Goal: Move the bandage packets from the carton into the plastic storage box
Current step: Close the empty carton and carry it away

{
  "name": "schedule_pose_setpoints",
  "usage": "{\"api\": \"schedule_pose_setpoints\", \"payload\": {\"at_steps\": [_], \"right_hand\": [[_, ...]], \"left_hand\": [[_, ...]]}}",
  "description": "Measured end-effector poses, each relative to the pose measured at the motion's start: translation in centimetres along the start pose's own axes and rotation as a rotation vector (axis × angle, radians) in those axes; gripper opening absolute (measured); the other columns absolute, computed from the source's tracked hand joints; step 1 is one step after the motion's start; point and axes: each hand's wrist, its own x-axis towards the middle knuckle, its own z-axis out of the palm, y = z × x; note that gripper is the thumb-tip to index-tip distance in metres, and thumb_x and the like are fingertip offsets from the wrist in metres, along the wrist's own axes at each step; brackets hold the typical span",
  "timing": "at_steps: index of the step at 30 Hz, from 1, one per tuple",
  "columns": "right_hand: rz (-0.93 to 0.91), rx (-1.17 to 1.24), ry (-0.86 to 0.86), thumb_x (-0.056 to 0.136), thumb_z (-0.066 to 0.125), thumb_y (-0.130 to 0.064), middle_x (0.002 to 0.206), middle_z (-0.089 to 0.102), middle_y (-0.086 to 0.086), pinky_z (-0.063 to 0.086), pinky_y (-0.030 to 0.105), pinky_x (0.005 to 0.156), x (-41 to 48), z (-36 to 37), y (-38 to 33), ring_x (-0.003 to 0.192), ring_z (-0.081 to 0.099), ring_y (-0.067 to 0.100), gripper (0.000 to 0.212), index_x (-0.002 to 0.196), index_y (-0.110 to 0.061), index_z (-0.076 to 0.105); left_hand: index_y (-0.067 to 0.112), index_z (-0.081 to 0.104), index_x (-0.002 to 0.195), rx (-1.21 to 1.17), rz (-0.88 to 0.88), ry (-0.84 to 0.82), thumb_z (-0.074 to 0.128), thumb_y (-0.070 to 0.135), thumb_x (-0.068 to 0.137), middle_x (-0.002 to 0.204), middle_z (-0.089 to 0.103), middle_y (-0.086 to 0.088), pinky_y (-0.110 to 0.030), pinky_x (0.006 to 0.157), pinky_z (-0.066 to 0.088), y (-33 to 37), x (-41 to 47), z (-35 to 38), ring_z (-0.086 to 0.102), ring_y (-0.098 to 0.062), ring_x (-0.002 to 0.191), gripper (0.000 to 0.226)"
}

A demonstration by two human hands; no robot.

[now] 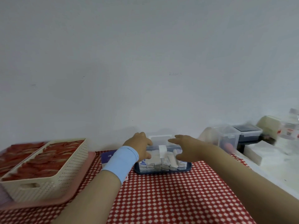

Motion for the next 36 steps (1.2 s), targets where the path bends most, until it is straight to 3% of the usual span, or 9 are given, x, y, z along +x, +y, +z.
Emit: {"api": "schedule_pose_setpoints", "payload": {"at_steps": [3, 7, 10, 18, 23, 28, 30, 33, 36], "right_hand": [[-0.003, -0.028, 0.104, 0.090, 0.060, -0.050, 0.160, 0.030, -0.003, 0.030, 0.047, 0.117, -0.2, 0.4, -1.0, 0.142, 0.035, 0.022, 0.069, 0.150, -0.031, 0.033], [-0.016, -0.056, 0.169, 0.083, 0.055, -0.071, 0.155, 0.034, -0.003, 0.032, 0.048, 0.112, 0.8, 0.8, -2.0, 0.136, 0.041, 0.022, 0.076, 0.146, -0.034, 0.036], [-0.066, -0.085, 0.198, 0.080, 0.061, -0.069, 0.150, 0.039, -0.004, 0.034, 0.047, 0.108, 1.3, 1.2, -2.6, 0.133, 0.040, 0.021, 0.073, 0.144, -0.041, 0.036], [-0.038, -0.123, 0.254, 0.081, 0.064, -0.062, 0.142, 0.043, -0.002, 0.038, 0.046, 0.103, 1.6, 2.0, -3.3, 0.125, 0.043, 0.022, 0.066, 0.138, -0.039, 0.039], [-0.002, -0.171, 0.183, 0.079, 0.055, -0.074, 0.151, 0.038, 0.002, 0.017, 0.059, 0.114, 1.3, 0.6, -4.6, 0.139, 0.036, 0.027, 0.080, 0.145, -0.036, 0.031], [-0.191, -0.070, 0.292, 0.089, 0.055, -0.056, 0.152, 0.040, 0.002, 0.022, 0.052, 0.117, 2.0, -0.8, -9.0, 0.140, 0.035, 0.024, 0.060, 0.142, -0.032, 0.041], [-0.259, -0.059, 0.246, 0.089, 0.058, -0.046, 0.144, 0.048, 0.002, 0.028, 0.048, 0.114, 2.4, -0.8, -11.5, 0.133, 0.043, 0.024, 0.050, 0.136, -0.031, 0.049], [-0.324, -0.064, 0.184, 0.086, 0.062, -0.033, 0.134, 0.053, 0.002, 0.032, 0.045, 0.110, 3.5, 0.0, -14.8, 0.125, 0.049, 0.024, 0.051, 0.134, -0.029, 0.048], [-0.333, -0.077, 0.140, 0.083, 0.069, -0.032, 0.137, 0.052, 0.003, 0.031, 0.044, 0.112, 4.8, 1.3, -17.1, 0.127, 0.048, 0.025, 0.069, 0.144, -0.027, 0.037]], "left_hand": [[0.020, 0.062, 0.118, -0.030, -0.009, 0.009, 0.076, 0.038, 0.082, 0.134, 0.049, 0.000, -0.039, 0.101, 0.047, 0.5, 0.3, 0.1, 0.051, -0.021, 0.120, 0.042], [0.017, 0.061, 0.130, -0.003, -0.024, 0.034, 0.077, 0.033, 0.082, 0.130, 0.056, -0.001, -0.036, 0.097, 0.049, 1.0, 0.5, -0.2, 0.057, -0.023, 0.114, 0.053], [0.021, 0.059, 0.132, 0.013, -0.031, 0.049, 0.078, 0.035, 0.082, 0.130, 0.056, 0.000, -0.033, 0.095, 0.047, 0.9, 0.8, -0.1, 0.057, -0.022, 0.114, 0.056], [0.025, 0.059, 0.128, -0.027, -0.058, 0.101, 0.080, 0.037, 0.078, 0.126, 0.057, 0.004, -0.032, 0.094, 0.048, 0.8, 0.8, 0.4, 0.056, -0.019, 0.112, 0.055], [0.025, 0.057, 0.133, -0.193, -0.065, 0.037, 0.068, 0.049, 0.085, 0.137, 0.050, 0.003, -0.037, 0.106, 0.041, 0.0, 0.2, -0.9, 0.048, -0.019, 0.126, 0.055], [0.029, 0.063, 0.119, -0.282, -0.108, 0.173, 0.053, 0.020, 0.096, 0.131, 0.053, 0.004, -0.034, 0.106, 0.040, -3.9, -2.8, -2.3, 0.049, -0.018, 0.124, 0.026], [0.030, 0.062, 0.116, -0.281, -0.171, 0.172, 0.048, 0.013, 0.095, 0.131, 0.053, 0.004, -0.034, 0.106, 0.040, -6.1, -4.3, -2.5, 0.048, -0.017, 0.124, 0.030], [0.027, 0.050, 0.137, -0.285, -0.268, 0.121, 0.050, 0.021, 0.092, 0.147, 0.044, 0.001, -0.040, 0.111, 0.035, -8.6, -6.3, -2.3, 0.039, -0.021, 0.135, 0.045], [0.022, 0.024, 0.154, -0.322, -0.294, -0.075, 0.067, 0.046, 0.082, 0.159, 0.027, -0.002, -0.044, 0.115, 0.031, -10.7, -7.8, -1.0, 0.032, -0.024, 0.143, 0.087]]}}
